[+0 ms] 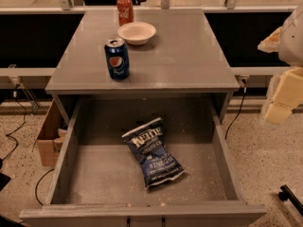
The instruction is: Pick blue chip bag from top drawer and place on counter
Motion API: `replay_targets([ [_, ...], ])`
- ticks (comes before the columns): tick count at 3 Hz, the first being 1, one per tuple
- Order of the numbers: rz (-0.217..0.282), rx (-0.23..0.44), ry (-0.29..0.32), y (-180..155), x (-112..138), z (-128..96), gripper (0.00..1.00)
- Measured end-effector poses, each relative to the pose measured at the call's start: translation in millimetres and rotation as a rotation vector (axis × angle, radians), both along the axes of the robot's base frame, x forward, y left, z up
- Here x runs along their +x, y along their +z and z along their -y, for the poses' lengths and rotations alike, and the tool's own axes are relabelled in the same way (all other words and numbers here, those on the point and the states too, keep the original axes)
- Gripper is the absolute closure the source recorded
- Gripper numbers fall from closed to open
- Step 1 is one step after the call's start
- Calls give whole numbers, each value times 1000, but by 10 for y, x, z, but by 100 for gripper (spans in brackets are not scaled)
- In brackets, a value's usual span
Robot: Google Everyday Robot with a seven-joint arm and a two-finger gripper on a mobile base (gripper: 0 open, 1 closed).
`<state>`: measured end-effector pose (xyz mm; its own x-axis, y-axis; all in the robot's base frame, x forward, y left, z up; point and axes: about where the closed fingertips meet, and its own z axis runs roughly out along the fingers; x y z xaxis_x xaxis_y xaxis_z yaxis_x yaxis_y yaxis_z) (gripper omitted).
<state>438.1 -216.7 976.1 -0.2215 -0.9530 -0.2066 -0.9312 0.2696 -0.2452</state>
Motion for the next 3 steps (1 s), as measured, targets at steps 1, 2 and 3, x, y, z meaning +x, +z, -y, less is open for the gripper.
replay_targets([
  [1, 0, 0, 0, 0, 0, 0, 0],
  [2, 16, 53, -15, -174, 50, -85, 0],
  [3, 7, 189, -42, -658, 99, -386, 0],
])
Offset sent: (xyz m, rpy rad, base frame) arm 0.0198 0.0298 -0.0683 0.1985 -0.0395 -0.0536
